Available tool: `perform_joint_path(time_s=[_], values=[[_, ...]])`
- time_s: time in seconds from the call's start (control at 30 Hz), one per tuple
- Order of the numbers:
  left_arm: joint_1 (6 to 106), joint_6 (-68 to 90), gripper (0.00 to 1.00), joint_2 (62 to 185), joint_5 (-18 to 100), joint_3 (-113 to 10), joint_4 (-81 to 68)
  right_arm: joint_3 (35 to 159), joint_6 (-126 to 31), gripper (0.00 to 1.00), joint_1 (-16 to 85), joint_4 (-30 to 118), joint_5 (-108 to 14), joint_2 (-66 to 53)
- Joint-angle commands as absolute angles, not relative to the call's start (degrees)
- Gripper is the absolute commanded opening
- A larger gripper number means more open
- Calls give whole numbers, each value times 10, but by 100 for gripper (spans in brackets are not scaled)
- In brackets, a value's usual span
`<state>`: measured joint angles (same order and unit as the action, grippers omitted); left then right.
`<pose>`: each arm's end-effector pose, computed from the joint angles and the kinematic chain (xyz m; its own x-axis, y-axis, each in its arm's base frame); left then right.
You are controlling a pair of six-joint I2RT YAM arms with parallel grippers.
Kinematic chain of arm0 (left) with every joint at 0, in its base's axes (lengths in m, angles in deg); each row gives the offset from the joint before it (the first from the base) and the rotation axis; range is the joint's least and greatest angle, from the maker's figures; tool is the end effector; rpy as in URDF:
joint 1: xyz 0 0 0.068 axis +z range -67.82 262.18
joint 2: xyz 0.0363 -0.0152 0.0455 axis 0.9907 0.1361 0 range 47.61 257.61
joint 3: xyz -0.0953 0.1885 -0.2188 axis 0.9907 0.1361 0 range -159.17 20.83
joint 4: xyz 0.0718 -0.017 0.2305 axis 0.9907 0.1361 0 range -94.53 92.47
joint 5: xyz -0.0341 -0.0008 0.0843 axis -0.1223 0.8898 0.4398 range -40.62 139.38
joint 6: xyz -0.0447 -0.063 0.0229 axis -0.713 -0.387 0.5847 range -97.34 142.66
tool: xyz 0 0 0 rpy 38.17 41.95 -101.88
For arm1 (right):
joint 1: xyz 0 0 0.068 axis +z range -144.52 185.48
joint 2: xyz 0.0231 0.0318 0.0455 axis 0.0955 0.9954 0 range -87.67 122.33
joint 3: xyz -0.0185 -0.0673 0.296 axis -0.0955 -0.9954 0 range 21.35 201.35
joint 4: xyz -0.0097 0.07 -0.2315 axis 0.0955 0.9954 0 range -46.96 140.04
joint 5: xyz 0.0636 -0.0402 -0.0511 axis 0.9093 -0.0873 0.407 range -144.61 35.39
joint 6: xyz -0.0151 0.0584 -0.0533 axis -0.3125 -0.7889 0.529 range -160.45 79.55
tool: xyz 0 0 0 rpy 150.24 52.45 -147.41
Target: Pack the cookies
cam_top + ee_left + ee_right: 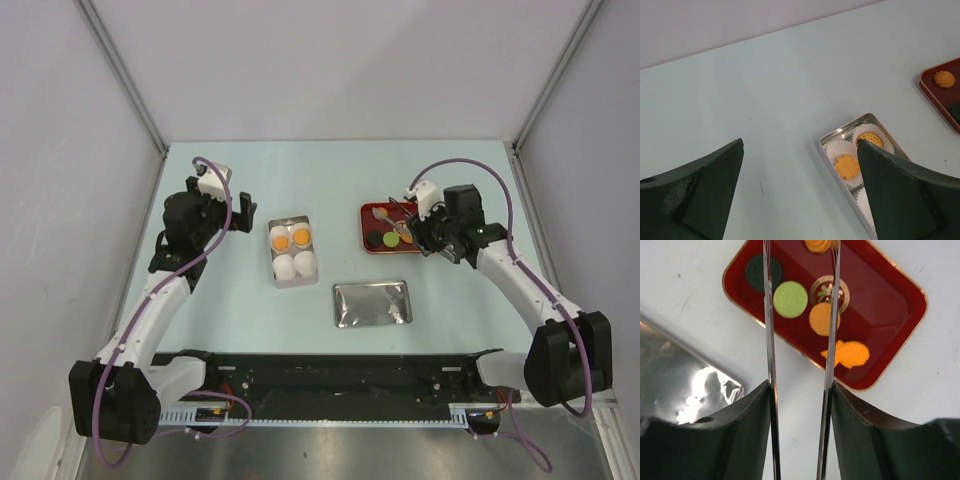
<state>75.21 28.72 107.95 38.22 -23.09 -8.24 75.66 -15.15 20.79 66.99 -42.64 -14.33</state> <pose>0.2408 -0.0429 0.3338 -0.1848 0.1270 -0.9745 0.3277 0.9428 0.0607 0.2571 0.0852 0.2841 -0.4216 -0.5489 -0.7217 -0.6468 0.7399 -0.1849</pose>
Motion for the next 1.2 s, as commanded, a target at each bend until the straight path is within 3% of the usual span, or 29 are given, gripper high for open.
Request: perform_joint_path(time_s=[0.0,1.17], values=[[750,290,100,1077,370,-234,-93,735,-132,53,197,680,-398,-172],[750,292,100,1079,368,-235,-93,715,-126,53,219,684,-383,-118]])
